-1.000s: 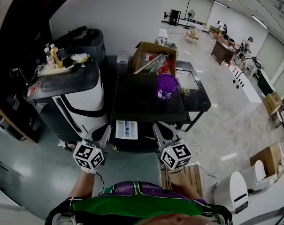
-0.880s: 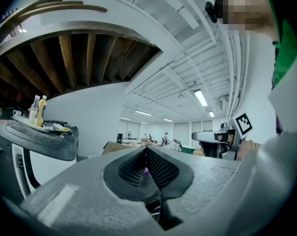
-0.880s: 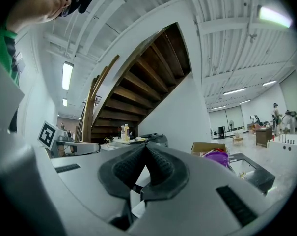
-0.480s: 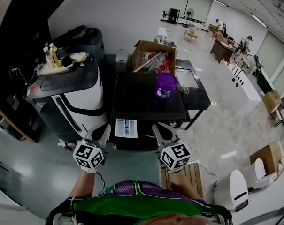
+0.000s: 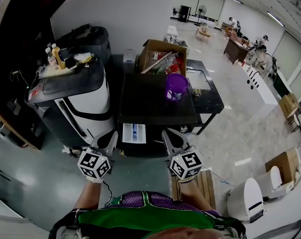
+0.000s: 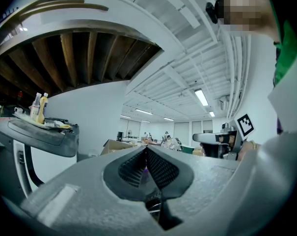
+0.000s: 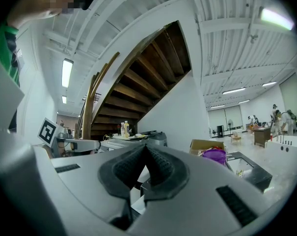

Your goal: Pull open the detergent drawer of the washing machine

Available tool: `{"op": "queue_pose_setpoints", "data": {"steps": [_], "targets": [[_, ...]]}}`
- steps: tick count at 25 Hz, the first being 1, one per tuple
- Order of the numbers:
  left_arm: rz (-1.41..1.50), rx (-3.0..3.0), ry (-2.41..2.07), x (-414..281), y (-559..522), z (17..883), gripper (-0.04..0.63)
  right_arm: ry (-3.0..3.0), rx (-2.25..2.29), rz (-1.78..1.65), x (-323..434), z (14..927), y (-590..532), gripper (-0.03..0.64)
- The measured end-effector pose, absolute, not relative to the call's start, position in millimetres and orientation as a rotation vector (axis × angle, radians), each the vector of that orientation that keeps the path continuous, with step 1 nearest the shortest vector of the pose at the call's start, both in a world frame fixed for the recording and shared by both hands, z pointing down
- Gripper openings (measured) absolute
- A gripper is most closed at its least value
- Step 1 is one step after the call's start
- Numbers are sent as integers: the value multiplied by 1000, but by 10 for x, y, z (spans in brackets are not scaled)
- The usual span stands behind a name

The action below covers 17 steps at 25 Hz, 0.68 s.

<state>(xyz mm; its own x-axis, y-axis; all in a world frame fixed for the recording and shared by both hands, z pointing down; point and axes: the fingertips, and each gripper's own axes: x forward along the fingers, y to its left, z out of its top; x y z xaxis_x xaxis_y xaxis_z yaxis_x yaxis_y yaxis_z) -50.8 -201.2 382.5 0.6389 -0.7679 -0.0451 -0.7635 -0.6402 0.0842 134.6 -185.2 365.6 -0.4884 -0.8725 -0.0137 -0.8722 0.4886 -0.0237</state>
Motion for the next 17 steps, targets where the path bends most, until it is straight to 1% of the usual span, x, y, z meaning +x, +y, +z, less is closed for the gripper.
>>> {"op": "queue_pose_setpoints", "data": {"steps": [17], "targets": [[-111, 2792, -1298, -448, -2018, 3878, 18, 2697, -1580, -24, 1380, 3667, -1845, 2]]}}
